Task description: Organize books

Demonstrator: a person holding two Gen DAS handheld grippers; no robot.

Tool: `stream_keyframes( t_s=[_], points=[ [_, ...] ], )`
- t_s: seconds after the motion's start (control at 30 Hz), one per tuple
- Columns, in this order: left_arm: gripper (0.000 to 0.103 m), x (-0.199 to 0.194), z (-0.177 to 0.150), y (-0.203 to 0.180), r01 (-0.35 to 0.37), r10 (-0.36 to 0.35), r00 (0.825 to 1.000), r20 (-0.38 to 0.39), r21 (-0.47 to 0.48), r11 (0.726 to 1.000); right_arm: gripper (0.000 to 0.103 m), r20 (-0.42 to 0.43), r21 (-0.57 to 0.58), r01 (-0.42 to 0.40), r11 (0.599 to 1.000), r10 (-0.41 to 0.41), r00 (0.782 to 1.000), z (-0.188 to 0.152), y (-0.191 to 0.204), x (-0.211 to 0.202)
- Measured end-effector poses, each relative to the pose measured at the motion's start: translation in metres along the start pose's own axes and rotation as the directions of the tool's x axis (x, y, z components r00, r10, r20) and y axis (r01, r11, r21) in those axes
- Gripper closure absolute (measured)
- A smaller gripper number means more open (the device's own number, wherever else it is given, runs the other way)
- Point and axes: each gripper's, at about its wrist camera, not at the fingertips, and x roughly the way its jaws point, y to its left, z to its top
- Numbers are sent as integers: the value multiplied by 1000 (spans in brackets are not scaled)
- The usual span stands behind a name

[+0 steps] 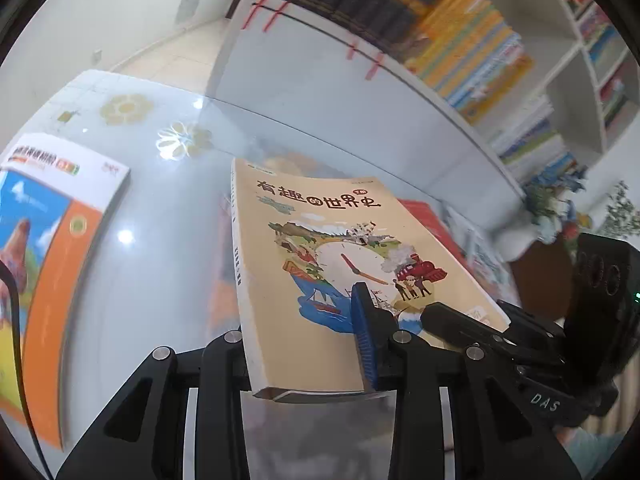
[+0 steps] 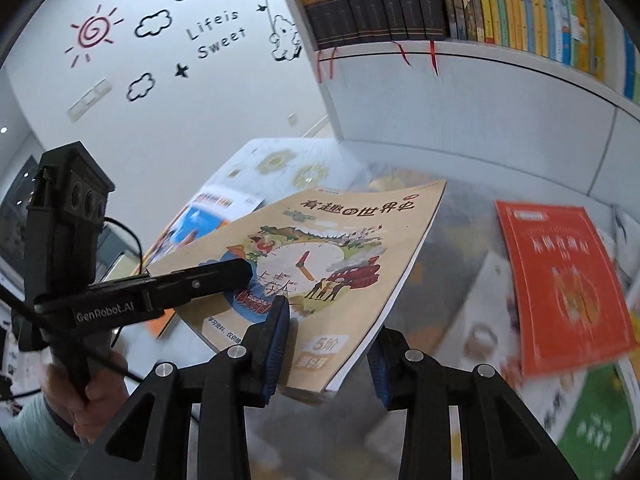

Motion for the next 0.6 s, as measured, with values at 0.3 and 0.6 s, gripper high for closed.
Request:
stream_keyframes(
  t_s=[0.3,0.6],
  points=[
    [61,42,0,22,-74,67,992,-109,-55,996,66,-81,181,8,984,6,997,11,-37,63],
    [62,-14,-35,31,-217,211,974,-82,-63,974,55,-240,257,-64,964,127,962,-39,-41,56]
  ],
)
